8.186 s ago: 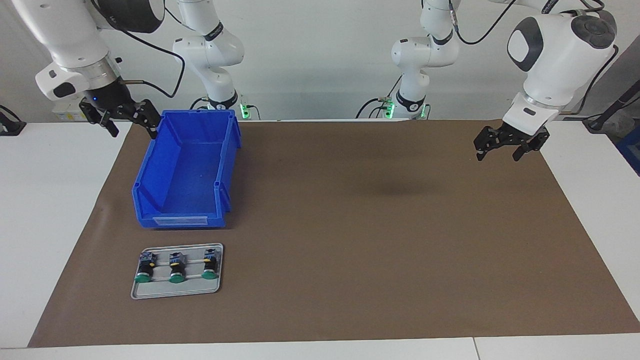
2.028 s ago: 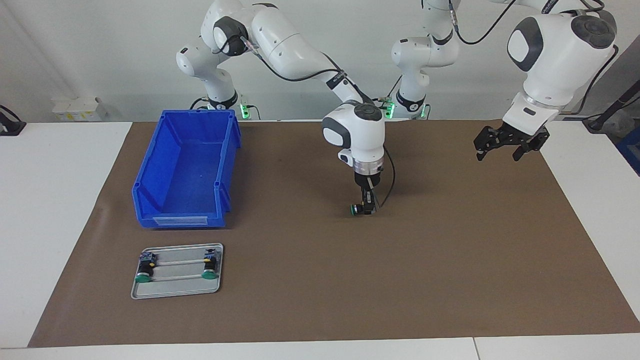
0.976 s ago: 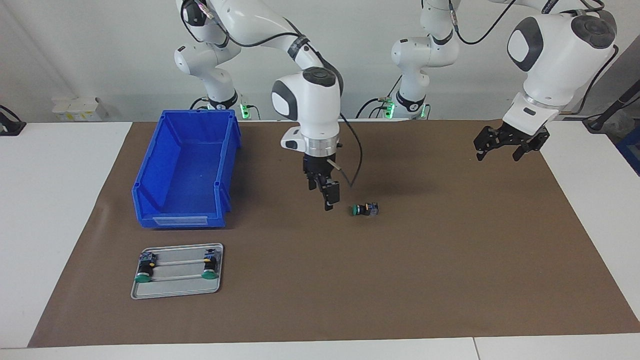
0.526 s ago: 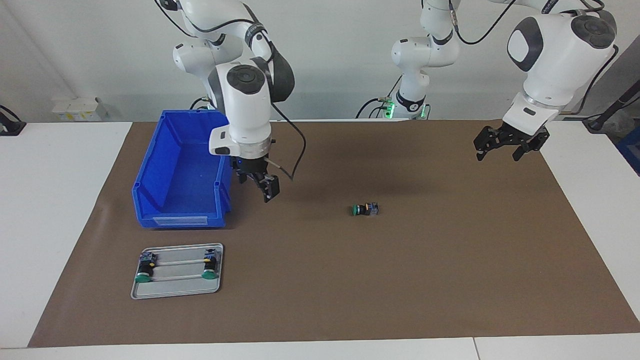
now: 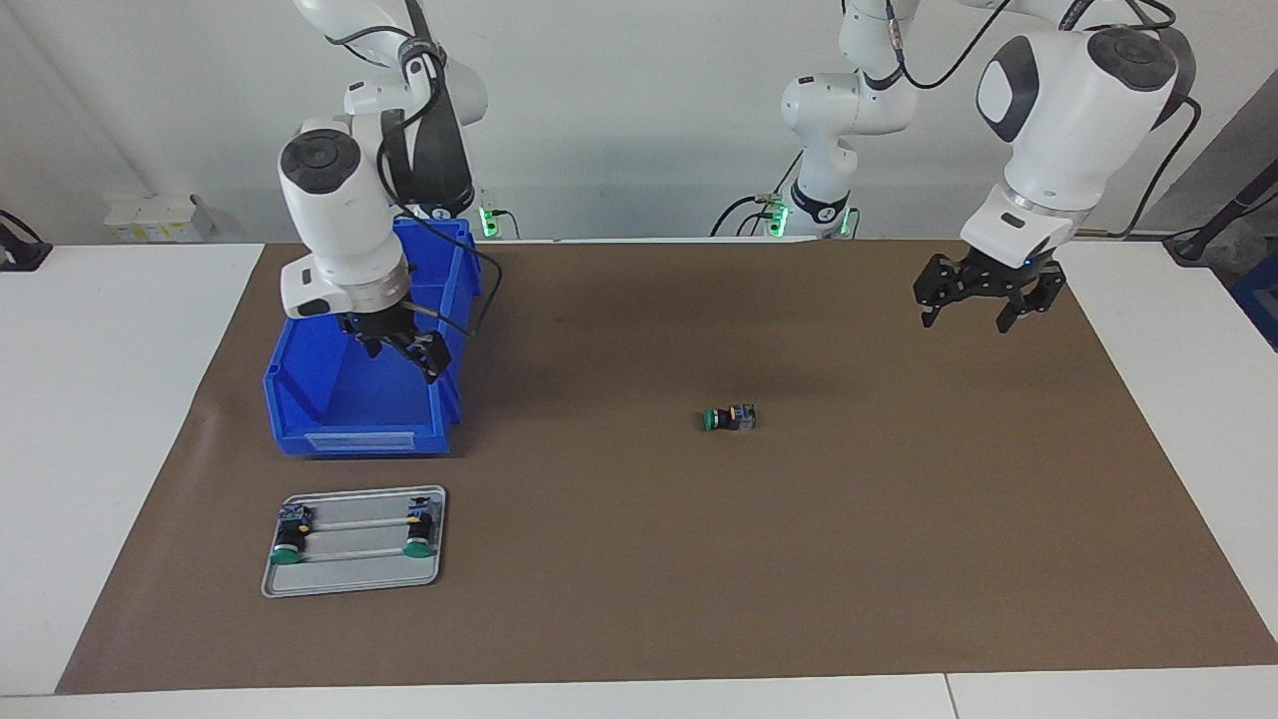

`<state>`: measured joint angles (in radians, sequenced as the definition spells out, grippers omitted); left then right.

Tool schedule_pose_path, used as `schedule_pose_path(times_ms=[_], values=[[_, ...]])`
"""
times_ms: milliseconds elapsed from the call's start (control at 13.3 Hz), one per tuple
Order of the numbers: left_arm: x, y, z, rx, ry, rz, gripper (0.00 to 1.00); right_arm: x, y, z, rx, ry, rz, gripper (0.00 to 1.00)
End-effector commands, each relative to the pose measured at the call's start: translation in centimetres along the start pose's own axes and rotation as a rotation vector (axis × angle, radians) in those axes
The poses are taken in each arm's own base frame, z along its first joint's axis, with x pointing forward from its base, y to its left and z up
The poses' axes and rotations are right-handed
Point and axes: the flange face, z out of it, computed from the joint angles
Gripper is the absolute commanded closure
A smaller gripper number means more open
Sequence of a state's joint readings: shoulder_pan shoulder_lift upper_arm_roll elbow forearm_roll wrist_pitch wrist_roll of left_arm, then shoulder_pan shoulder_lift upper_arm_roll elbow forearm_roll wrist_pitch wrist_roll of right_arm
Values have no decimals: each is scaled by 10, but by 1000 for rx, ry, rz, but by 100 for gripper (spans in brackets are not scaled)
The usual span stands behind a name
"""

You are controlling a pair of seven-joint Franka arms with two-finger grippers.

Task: Place and press button with both arms
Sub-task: 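Withdraw the right gripper to rest while the left gripper reaches the module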

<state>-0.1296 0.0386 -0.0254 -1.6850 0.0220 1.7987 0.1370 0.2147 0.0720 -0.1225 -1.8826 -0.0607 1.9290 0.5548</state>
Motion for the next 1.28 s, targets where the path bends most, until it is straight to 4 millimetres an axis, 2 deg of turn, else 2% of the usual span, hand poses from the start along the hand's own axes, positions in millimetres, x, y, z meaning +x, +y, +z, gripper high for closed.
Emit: schedule_pose_path(times_ms=[0, 150, 300, 375, 526, 676, 826, 901, 1051, 1202], values=[[-15, 38, 18, 6, 35, 239, 0, -4, 33, 7, 16, -23, -55, 1], [-18, 59, 37, -39, 66, 320, 0, 6, 62, 7, 19, -28, -87, 1], [-17, 90, 52, -109, 82, 445, 0, 8, 88, 5, 22, -33, -101, 1], [-15, 97, 65, -140, 85, 505, 0, 8, 99, 3, 26, -31, -116, 1], [-17, 124, 94, -159, 129, 713, 0, 8, 123, 3, 30, -34, -142, 1], [-19, 152, 128, -172, 173, 777, 0, 7, 132, -5, 33, -28, -159, 1], [-21, 162, 140, -162, 188, 832, 1, 7, 141, -13, 79, -26, -218, 1], [-21, 171, 144, -165, 185, 860, 2, 10, 144, -22, 86, -4, -294, 1], [-17, 185, 171, -168, 168, 884, 3, 16, 136, -53, 92, 48, -350, 1], [-14, 203, 198, -166, 162, 904, 3, 16, 133, -74, 75, 22, -358, 1]])
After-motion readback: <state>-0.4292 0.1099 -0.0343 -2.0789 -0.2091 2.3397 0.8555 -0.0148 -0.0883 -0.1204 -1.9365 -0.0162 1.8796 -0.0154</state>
